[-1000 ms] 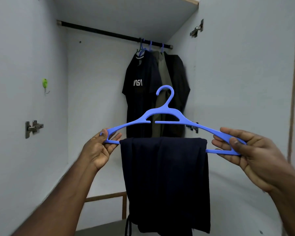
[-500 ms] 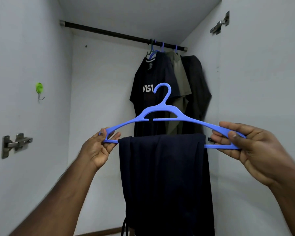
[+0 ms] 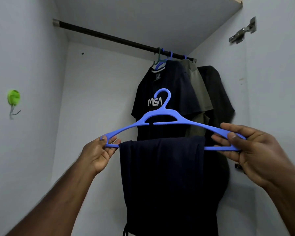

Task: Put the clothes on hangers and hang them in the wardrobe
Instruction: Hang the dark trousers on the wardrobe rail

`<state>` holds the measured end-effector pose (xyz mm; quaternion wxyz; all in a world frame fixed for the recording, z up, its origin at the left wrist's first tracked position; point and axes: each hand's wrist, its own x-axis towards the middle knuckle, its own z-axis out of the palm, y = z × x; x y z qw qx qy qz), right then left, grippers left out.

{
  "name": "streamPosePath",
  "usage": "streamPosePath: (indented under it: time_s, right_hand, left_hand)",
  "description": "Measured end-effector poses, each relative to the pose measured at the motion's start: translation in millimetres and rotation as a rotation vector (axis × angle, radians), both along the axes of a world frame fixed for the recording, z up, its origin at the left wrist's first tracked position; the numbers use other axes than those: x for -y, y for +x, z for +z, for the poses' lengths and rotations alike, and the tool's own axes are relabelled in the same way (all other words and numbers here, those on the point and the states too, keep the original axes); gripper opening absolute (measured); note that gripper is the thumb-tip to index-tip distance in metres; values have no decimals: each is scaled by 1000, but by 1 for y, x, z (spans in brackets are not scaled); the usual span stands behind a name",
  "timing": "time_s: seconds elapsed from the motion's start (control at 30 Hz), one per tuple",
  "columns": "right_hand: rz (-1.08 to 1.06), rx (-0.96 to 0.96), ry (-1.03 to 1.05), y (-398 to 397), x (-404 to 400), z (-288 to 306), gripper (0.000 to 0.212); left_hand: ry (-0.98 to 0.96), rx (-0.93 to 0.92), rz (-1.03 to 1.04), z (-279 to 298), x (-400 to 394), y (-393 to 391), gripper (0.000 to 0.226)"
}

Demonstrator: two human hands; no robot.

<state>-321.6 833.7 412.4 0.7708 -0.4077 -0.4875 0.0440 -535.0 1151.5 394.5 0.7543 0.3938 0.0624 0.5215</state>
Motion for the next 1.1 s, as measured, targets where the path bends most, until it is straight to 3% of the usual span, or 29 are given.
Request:
streamPosePath:
  time_s: [0.17, 0.33, 0.4, 0.5, 0.53, 0.87, 1.1]
  right_hand:
    - [-4, 12, 32, 21, -39, 15, 76]
    - [9, 36, 101, 50, -73, 30, 110]
    - [-10, 40, 115, 55, -85, 38, 100]
    - [5, 31, 102, 60, -101, 50, 34]
    - [-10, 24, 96, 60, -105, 55, 21]
    - [-225, 184, -183, 49, -122, 96, 22]
    - [-284, 145, -104, 28, -158, 132, 24]
  left_hand:
    - [19, 20, -24, 14, -39, 21, 32]
    - [-9, 81, -97, 15, -64, 52, 25]
    - [25, 66, -131, 13, -70, 64, 23]
    - [64, 59, -85, 21, -86, 73, 22]
    - [69, 57, -69, 26, -93, 75, 21]
    - [81, 100, -67, 59, -166, 96, 14]
    - [109, 119, -104, 102, -206, 111, 14]
